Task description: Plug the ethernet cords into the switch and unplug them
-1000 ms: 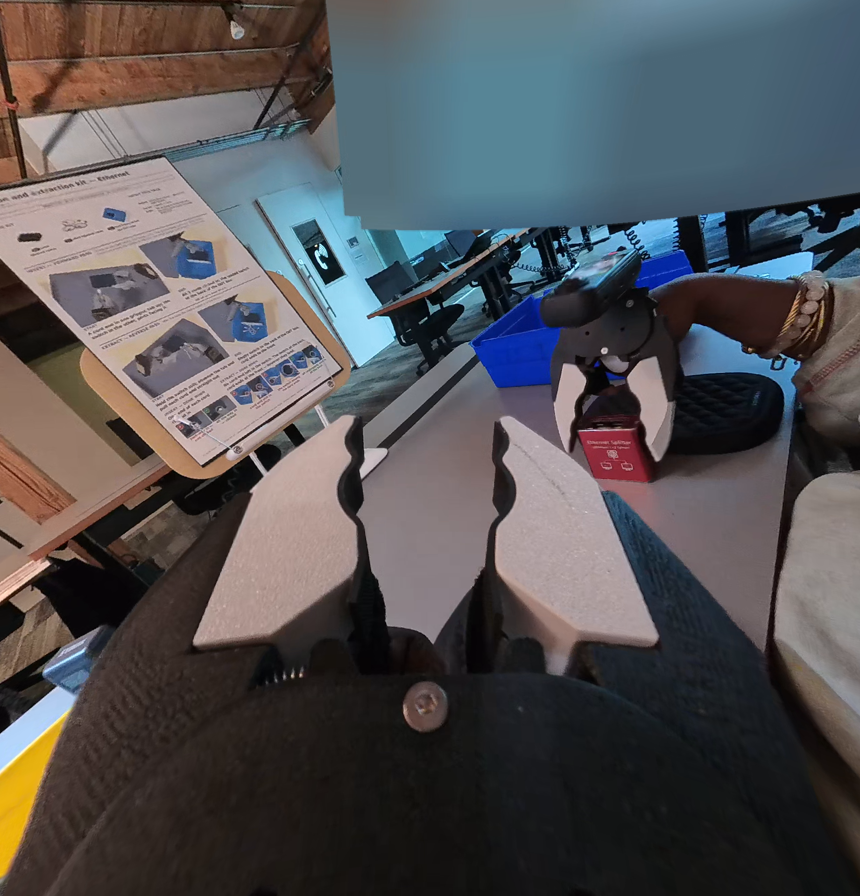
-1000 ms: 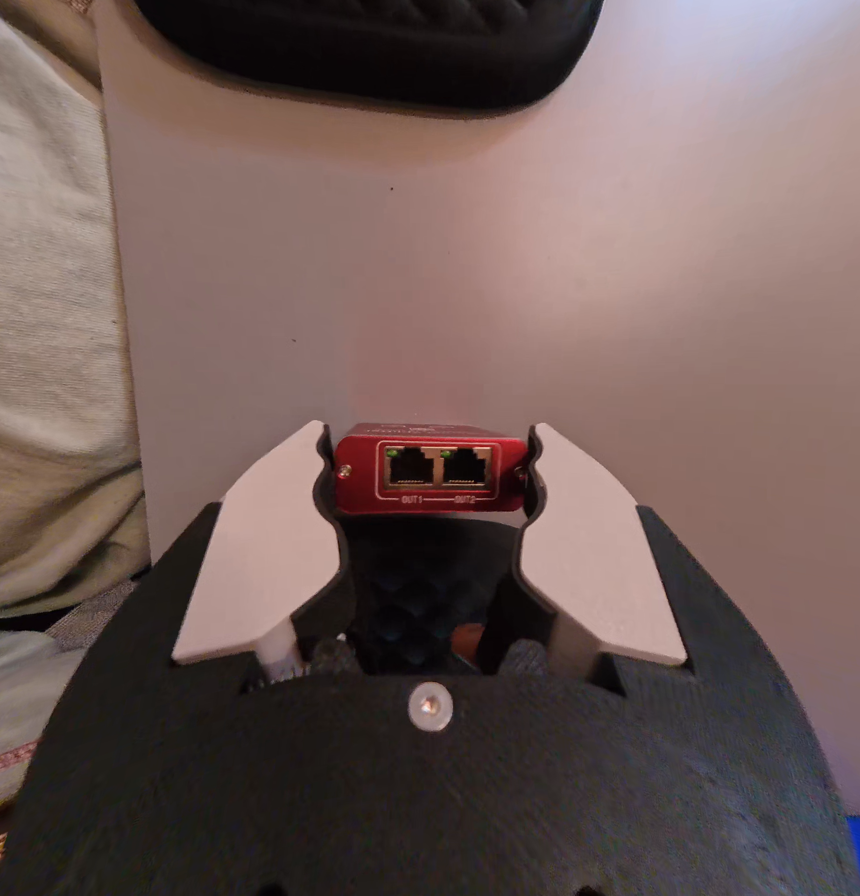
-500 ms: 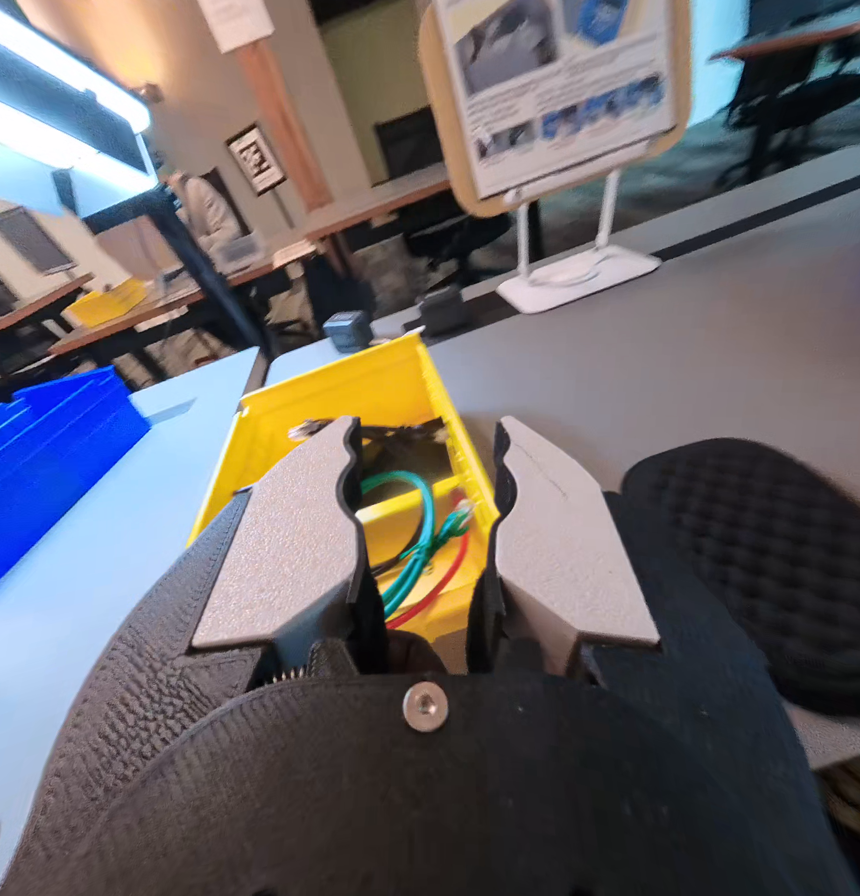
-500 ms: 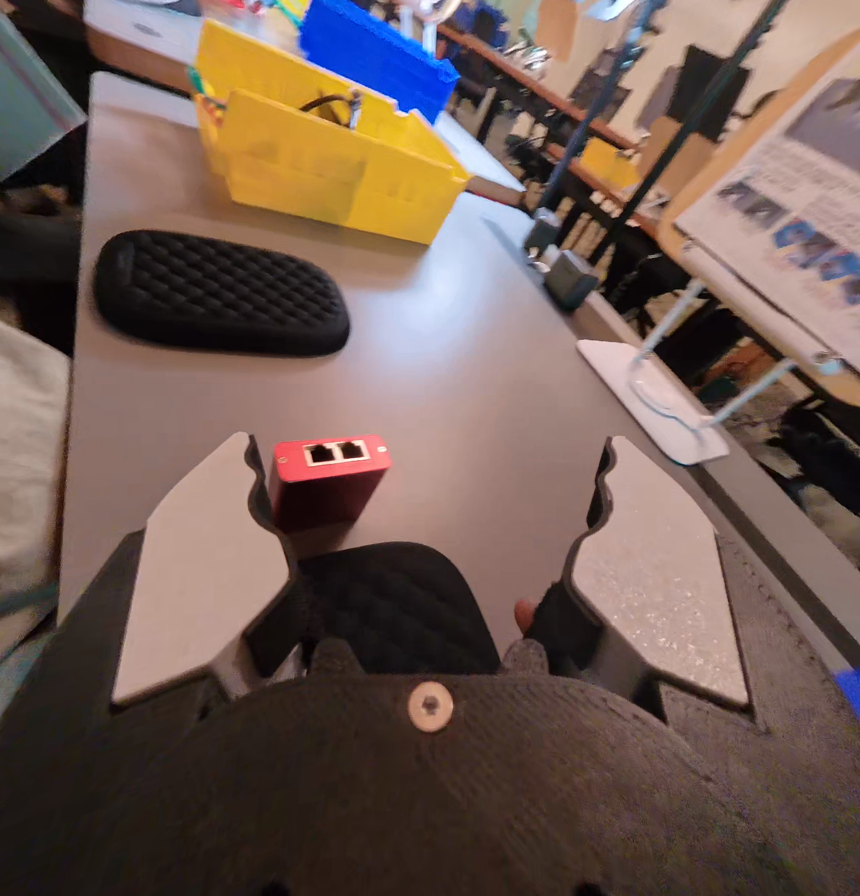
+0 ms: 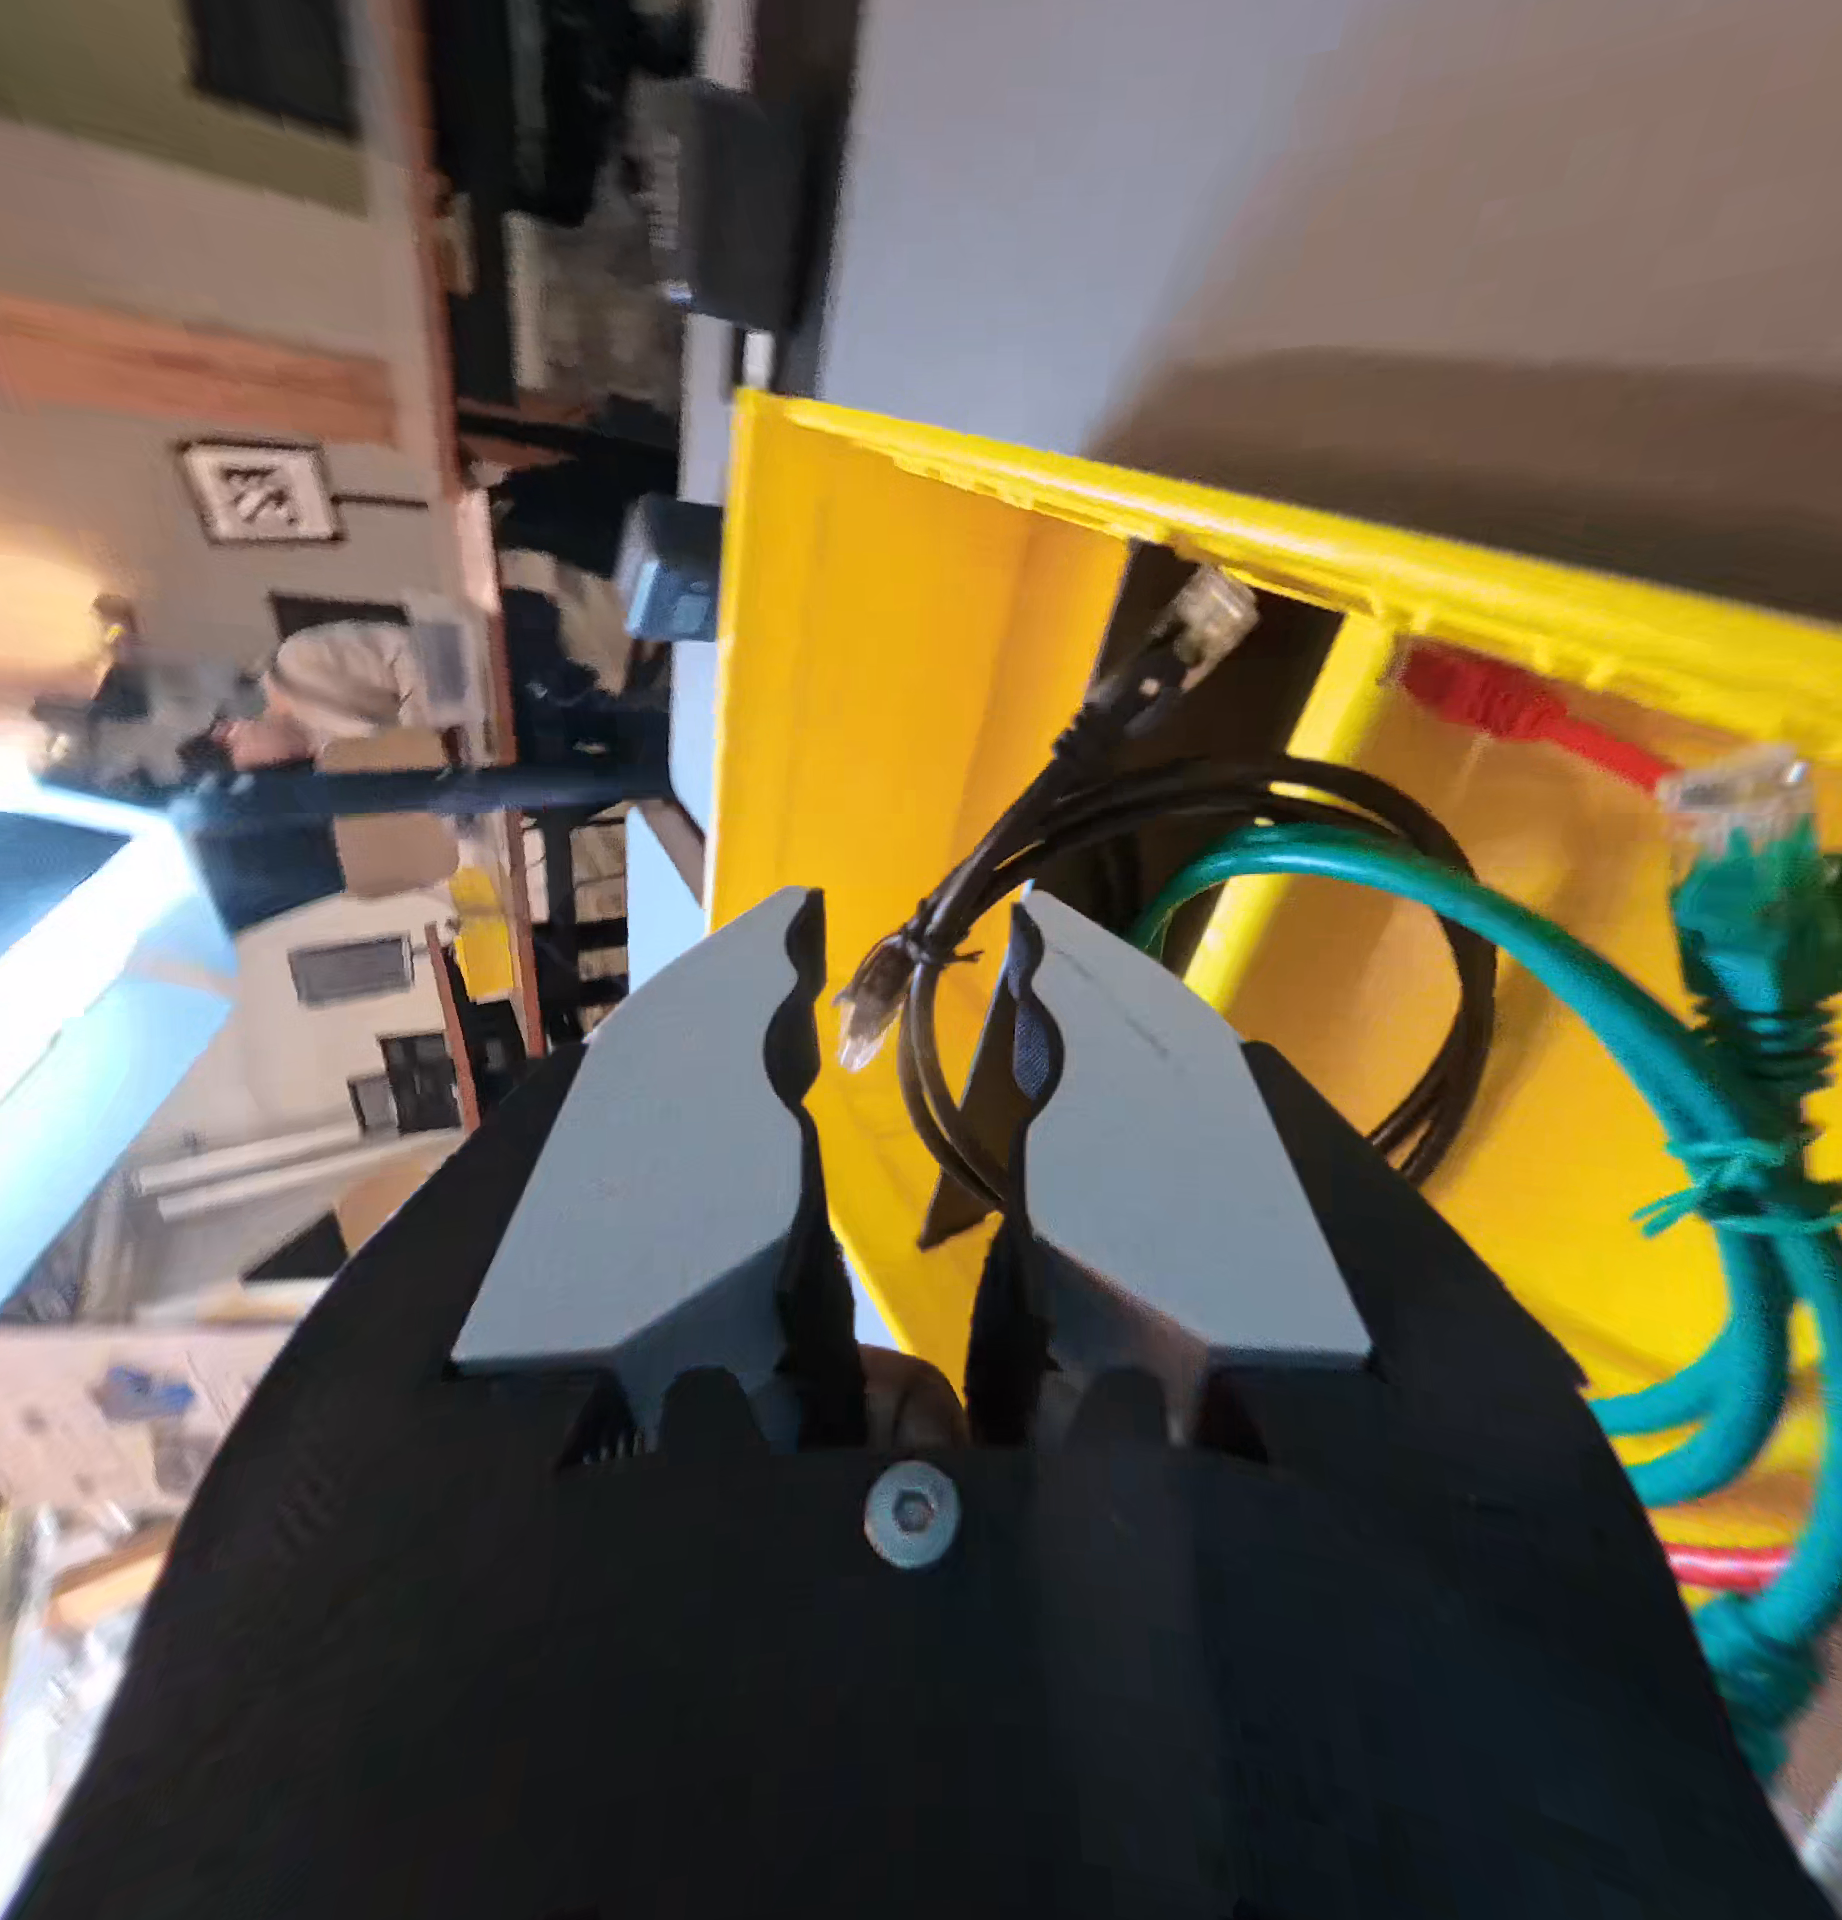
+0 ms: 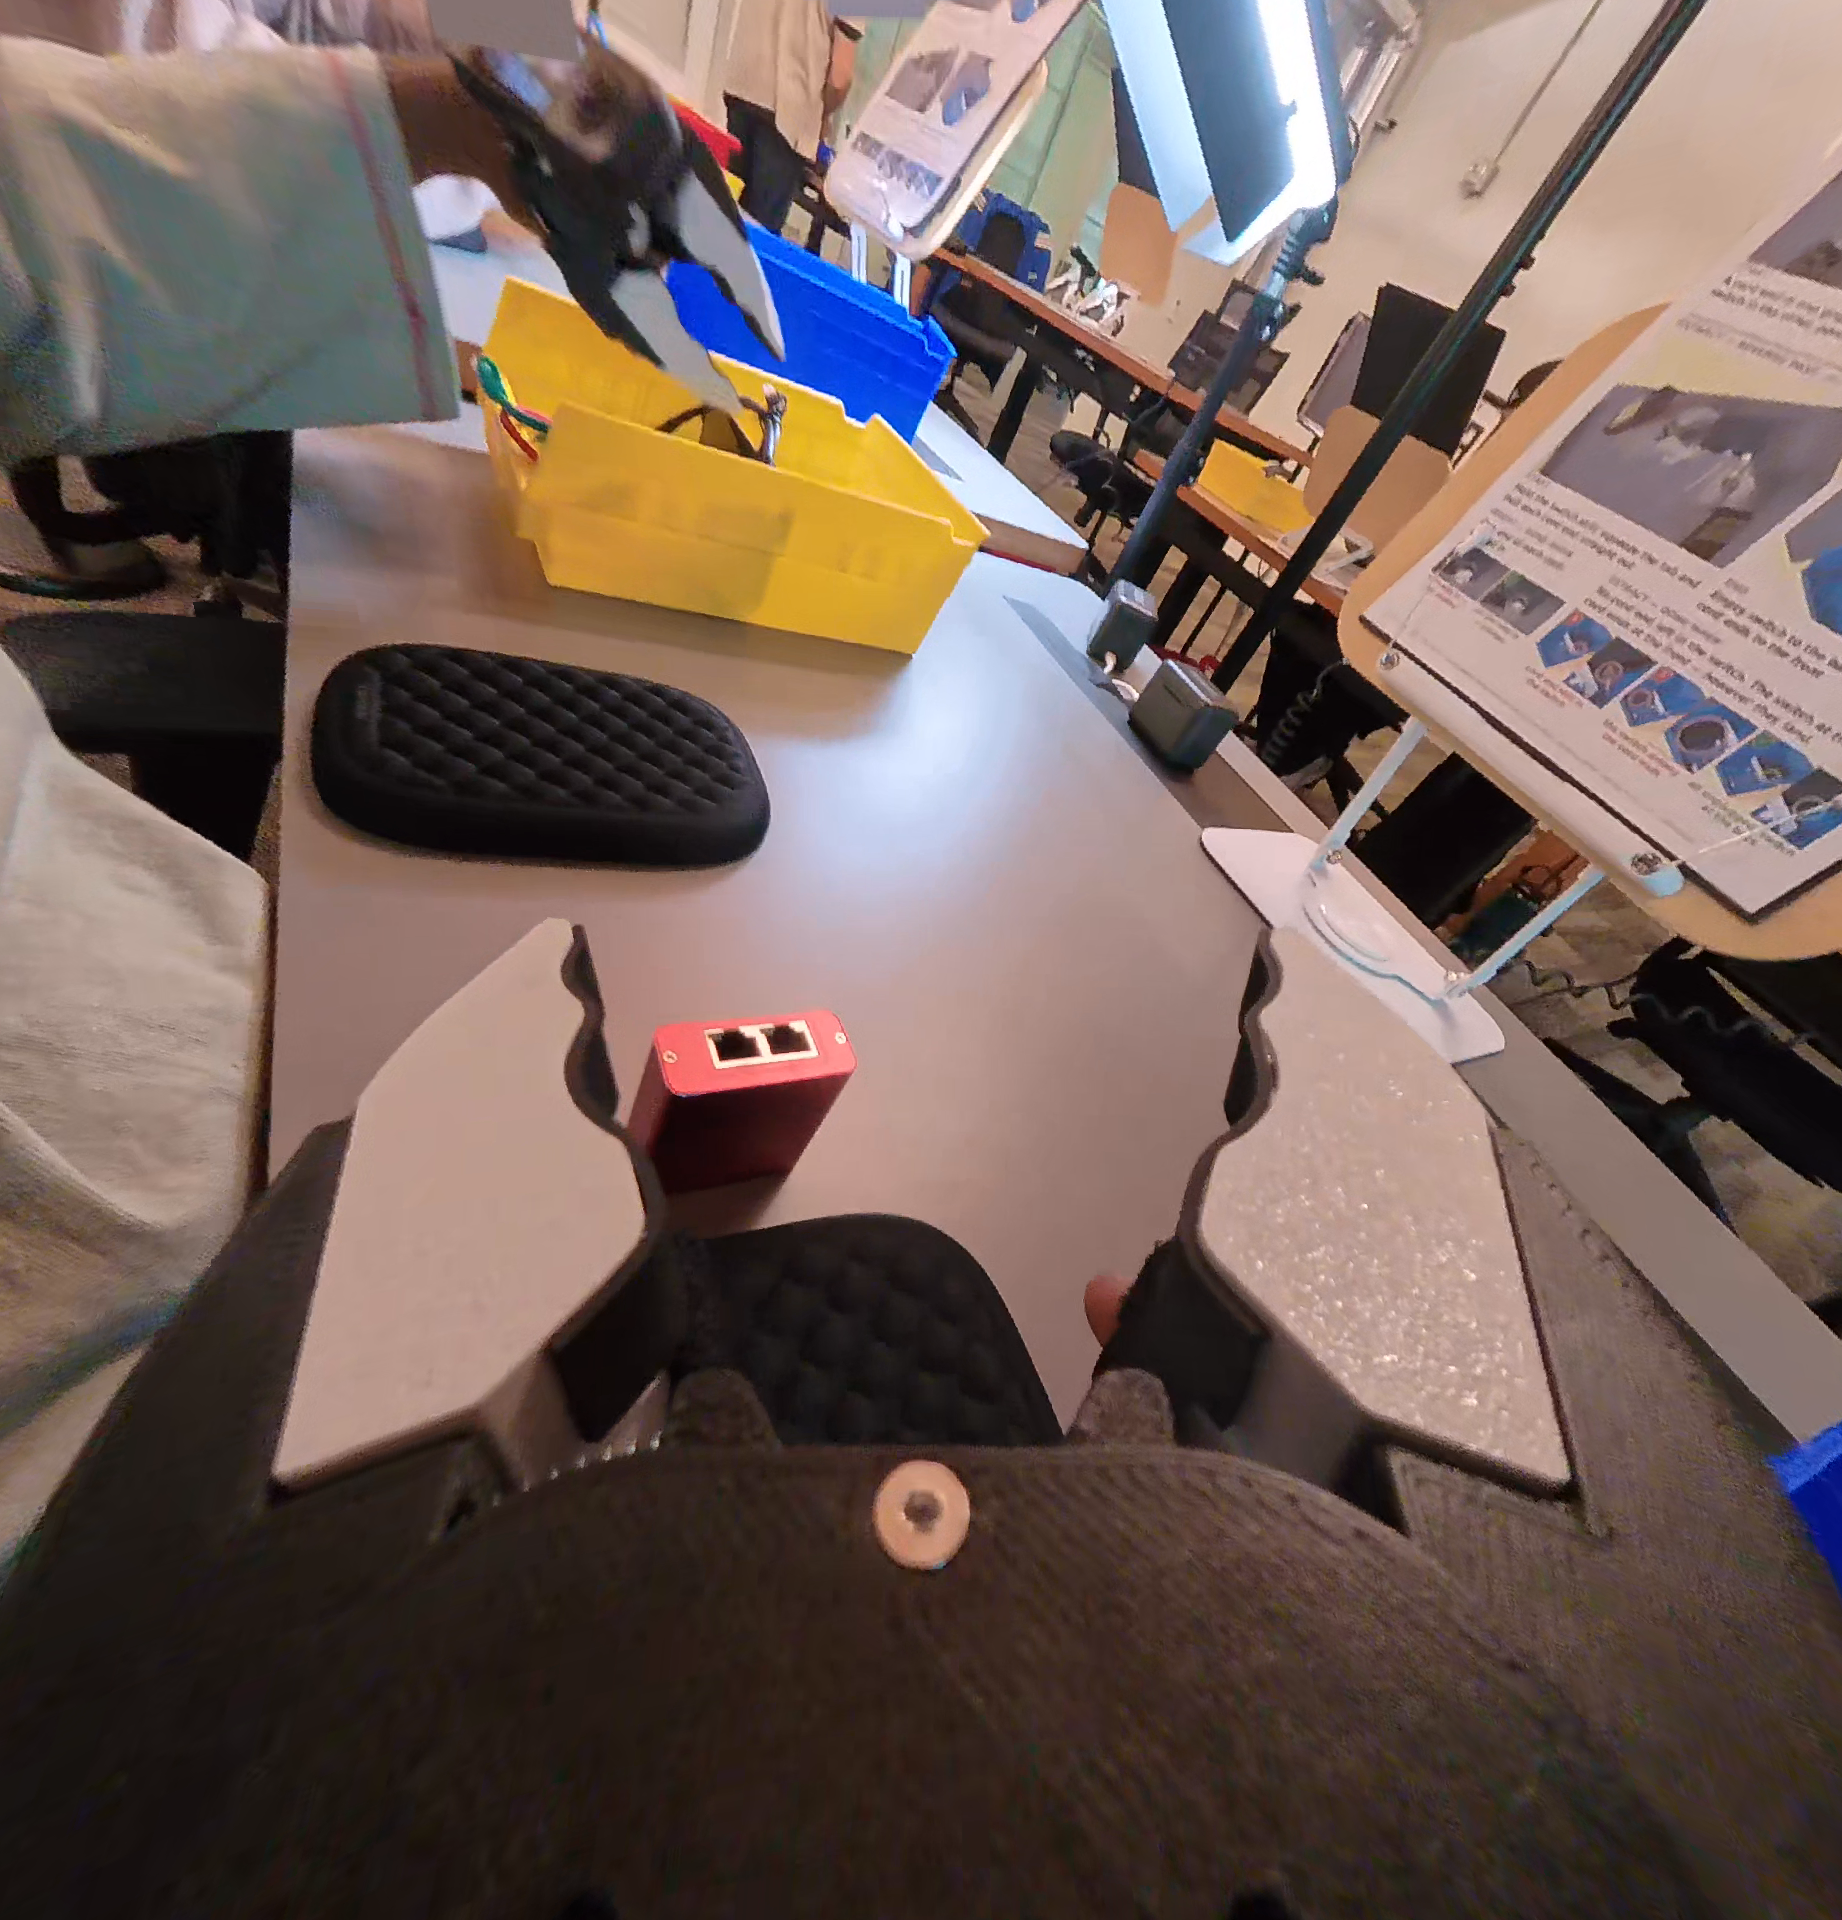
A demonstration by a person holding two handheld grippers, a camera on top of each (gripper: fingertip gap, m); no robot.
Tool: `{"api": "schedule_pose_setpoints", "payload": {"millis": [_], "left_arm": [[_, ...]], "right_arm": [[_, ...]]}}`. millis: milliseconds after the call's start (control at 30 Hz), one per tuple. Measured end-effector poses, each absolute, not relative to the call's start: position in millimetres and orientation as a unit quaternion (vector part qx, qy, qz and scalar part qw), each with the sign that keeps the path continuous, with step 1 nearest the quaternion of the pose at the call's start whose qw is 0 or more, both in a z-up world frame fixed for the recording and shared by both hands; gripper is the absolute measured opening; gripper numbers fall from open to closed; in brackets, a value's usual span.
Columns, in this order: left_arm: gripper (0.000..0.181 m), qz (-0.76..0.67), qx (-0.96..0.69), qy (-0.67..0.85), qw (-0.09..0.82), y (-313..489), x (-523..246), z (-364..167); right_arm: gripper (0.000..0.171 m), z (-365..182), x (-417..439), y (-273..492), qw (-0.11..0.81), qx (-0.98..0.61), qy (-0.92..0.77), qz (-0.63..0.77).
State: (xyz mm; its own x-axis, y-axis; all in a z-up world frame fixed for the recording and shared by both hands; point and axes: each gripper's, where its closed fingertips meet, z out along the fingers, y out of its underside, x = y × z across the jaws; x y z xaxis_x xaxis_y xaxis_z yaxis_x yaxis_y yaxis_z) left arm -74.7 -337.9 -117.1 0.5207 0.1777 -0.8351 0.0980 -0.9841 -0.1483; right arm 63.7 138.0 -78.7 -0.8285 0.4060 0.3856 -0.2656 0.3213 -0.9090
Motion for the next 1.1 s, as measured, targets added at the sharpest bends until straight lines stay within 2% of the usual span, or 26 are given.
{"api": "schedule_pose_setpoints", "payload": {"millis": [167, 267, 300, 433, 533, 800, 900, 967, 1100], "left_arm": [[0.034, 0.417, -0.907, -0.014, -0.054, -361.2, -96.3, -151.4], [0.025, 0.426, -0.904, -0.027, -0.023, -360.5, -98.2, -147.3], [0.018, 0.442, -0.896, -0.036, -0.010, -360.5, -98.0, -140.2], [0.015, 0.501, -0.863, -0.072, -0.009, -372.8, -88.7, -108.8], [0.014, 0.544, -0.833, -0.099, 0.014, -376.8, -80.7, -84.7], [0.013, 0.694, -0.698, -0.178, 0.007, -409.4, -69.1, -9.3], [0.013, 0.713, -0.672, -0.201, 0.015, -415.2, -67.9, 4.1], [0.013, 0.713, -0.663, -0.223, 0.045, -412.3, -66.2, 11.6], [0.013, 0.690, -0.652, -0.261, 0.177, -370.6, -52.2, 30.3]], "right_arm": [[0.113, -74.6, 67.3, 138.5, 0.295, -0.039, -0.758, 0.581], [0.110, -73.9, 67.1, 142.4, 0.302, -0.041, -0.757, 0.579], [0.110, -73.2, 67.2, 143.5, 0.302, -0.041, -0.755, 0.580], [0.107, -72.6, 67.0, 145.9, 0.302, -0.043, -0.752, 0.584], [0.105, -74.8, 66.4, 146.7, 0.306, -0.043, -0.756, 0.577], [0.102, -71.6, 69.1, 147.7, 0.317, -0.039, -0.759, 0.567], [0.101, -71.0, 69.1, 148.4, 0.319, -0.039, -0.759, 0.566], [0.101, -70.2, 69.5, 147.2, 0.317, -0.038, -0.758, 0.569], [0.097, -68.8, 72.1, 136.6, 0.306, -0.026, -0.752, 0.583]]}}
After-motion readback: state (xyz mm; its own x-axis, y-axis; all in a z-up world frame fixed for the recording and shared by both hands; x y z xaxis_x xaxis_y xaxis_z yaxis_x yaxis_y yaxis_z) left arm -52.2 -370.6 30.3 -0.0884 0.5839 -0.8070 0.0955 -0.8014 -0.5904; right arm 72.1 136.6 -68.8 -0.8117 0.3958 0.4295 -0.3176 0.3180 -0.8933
